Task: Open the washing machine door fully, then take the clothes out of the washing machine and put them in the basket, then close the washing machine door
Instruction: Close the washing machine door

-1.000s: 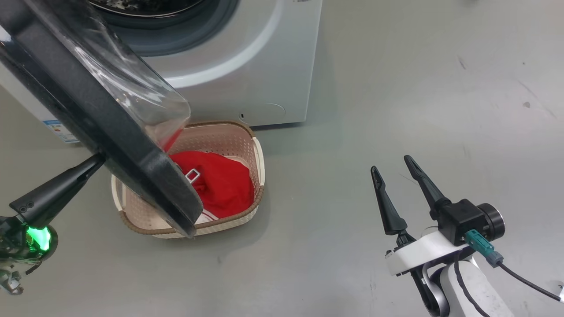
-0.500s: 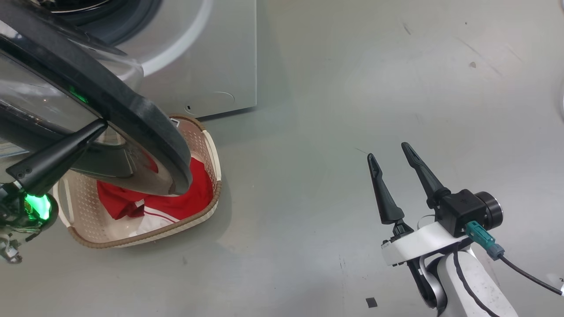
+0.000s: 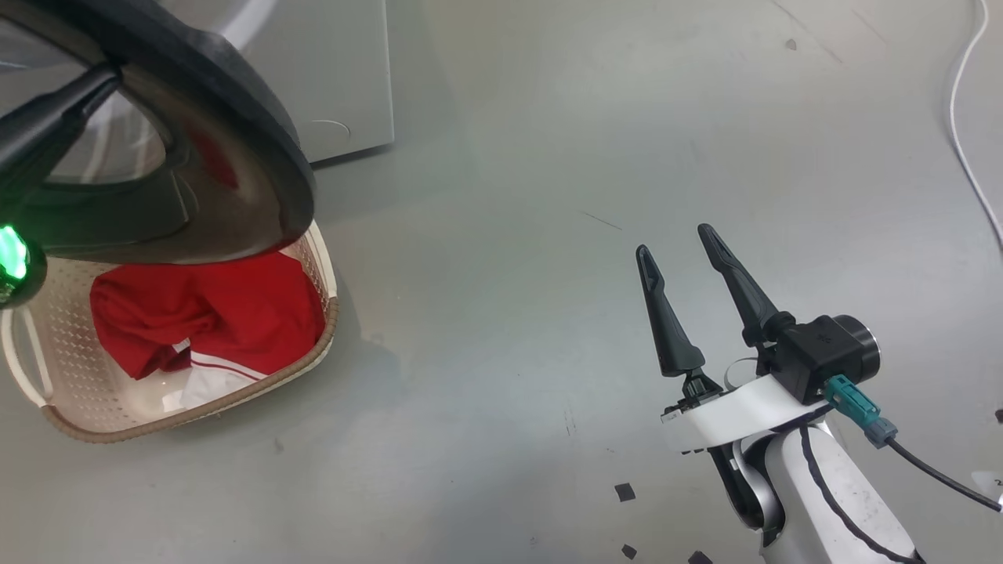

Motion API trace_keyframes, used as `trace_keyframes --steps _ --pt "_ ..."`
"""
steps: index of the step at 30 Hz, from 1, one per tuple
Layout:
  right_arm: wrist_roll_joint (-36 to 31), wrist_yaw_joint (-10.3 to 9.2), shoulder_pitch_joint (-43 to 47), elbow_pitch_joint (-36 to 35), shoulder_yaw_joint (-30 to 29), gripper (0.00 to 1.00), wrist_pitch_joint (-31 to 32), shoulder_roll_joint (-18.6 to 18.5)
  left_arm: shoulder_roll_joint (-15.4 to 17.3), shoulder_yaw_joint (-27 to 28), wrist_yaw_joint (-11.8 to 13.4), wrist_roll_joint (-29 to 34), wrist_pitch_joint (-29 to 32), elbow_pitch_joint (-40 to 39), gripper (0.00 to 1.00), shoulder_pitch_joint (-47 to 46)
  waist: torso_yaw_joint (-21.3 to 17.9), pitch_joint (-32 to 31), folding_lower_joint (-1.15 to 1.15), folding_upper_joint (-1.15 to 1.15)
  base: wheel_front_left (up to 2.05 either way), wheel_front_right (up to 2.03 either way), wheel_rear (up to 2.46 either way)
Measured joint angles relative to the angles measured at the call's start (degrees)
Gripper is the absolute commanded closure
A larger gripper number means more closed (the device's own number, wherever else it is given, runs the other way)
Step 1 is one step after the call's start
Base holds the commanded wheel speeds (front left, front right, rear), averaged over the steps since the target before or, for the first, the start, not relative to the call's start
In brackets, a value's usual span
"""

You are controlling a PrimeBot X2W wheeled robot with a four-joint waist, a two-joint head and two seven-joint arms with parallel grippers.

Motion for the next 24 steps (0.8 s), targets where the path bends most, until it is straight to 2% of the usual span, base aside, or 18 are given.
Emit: trace_keyframes --steps 16,24 --pt "2.5 -1.1 -3.4 -1.0 2.4 0.0 0.0 0.1 0.5 -1.4 1.6 3.6 -4.0 8.1 1.0 -12.5 -5.2 5.2 0.0 0.0 0.0 0.0 0.0" --pt "3.0 -2.46 -3.6 -1.0 2.8 0.0 0.0 0.2 0.2 -2.1 1.7 6.7 -7.6 12.9 1.0 -18.6 -6.4 6.2 0.0 0.0 0.0 0.0 0.0"
